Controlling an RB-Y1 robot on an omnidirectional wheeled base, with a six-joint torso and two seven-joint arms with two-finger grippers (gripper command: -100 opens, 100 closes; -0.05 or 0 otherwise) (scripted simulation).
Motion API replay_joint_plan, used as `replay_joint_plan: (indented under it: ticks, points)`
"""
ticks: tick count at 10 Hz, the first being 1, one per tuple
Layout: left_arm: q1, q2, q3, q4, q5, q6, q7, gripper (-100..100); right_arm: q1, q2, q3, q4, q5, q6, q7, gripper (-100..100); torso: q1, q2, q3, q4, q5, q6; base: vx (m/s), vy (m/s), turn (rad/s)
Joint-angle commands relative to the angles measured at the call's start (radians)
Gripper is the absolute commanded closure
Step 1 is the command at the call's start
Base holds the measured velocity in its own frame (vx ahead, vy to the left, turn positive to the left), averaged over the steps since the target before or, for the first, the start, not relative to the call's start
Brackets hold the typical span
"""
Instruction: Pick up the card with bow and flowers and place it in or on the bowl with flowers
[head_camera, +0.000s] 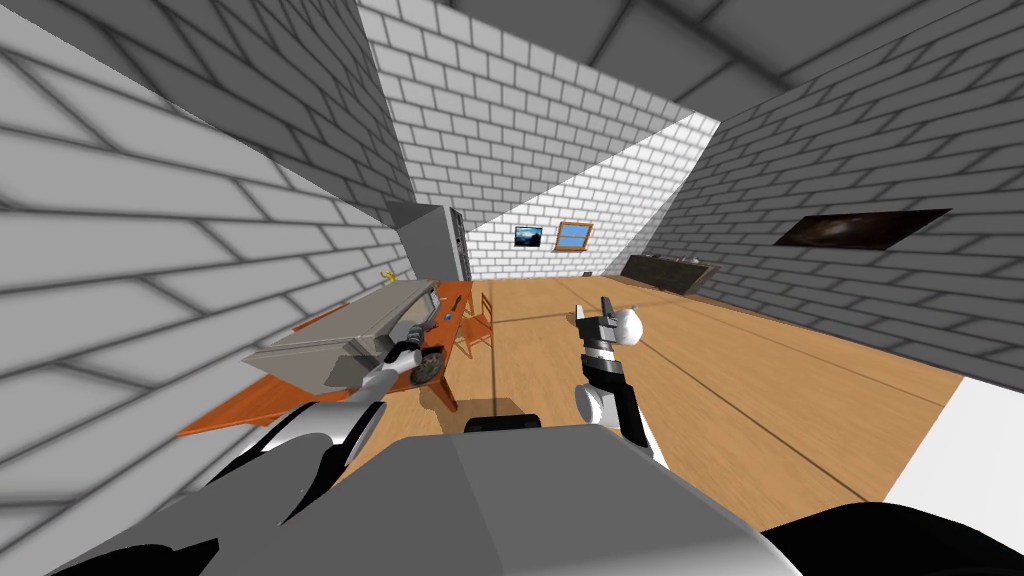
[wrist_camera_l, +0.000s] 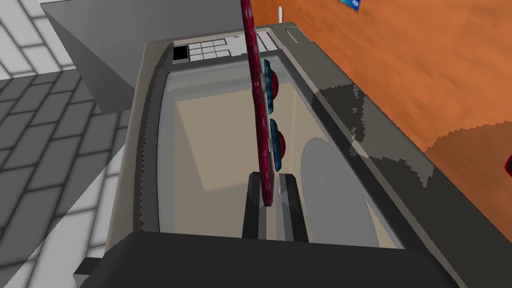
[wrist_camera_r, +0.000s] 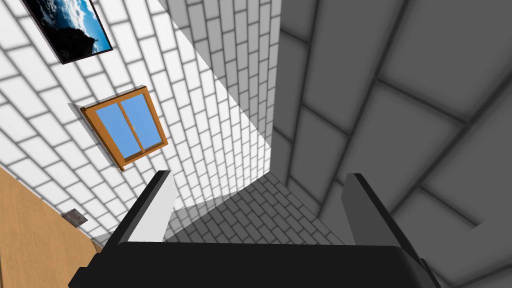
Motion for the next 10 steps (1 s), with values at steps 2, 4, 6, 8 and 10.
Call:
replay_joint_plan:
  ticks: [2,4,6,8,10]
  points:
    - [0.023,-0.026,0.002,0.001,-0.064,-0.082,-0.07,100,0.0,0.0,0.0,0.0,0.0,0.0,0.0,0,0.0,0.0,0.0,0.0,0.0,0.0,-0.023,0.014,0.031]
    - [0.023,-0.026,0.002,0.001,-0.064,-0.106,-0.116,100,0.0,0.0,0.0,0.0,0.0,0.0,0.0,0,0.0,0.001,0.001,0.001,-0.001,0.0,-0.018,0.01,0.014]
    - [0.041,-0.045,0.005,0.001,-0.108,-0.165,-0.173,100,0.0,0.0,0.0,0.0,0.0,0.0,0.0,0,-0.001,0.0,0.0,0.0,-0.001,0.0,-0.011,0.014,0.035]
    - [0.06,-0.064,0.008,0.002,-0.154,-0.212,-0.224,100,0.0,0.0,0.0,0.0,0.0,0.0,0.0,0,-0.001,0.0,0.0,0.001,-0.002,0.0,-0.007,0.016,0.031]
    - [0.06,-0.064,0.008,0.002,-0.154,-0.223,-0.26,100,0.0,0.0,0.0,0.0,0.0,0.0,0.0,0,-0.001,0.0,0.001,0.001,-0.002,0.0,-0.008,0.015,0.015]
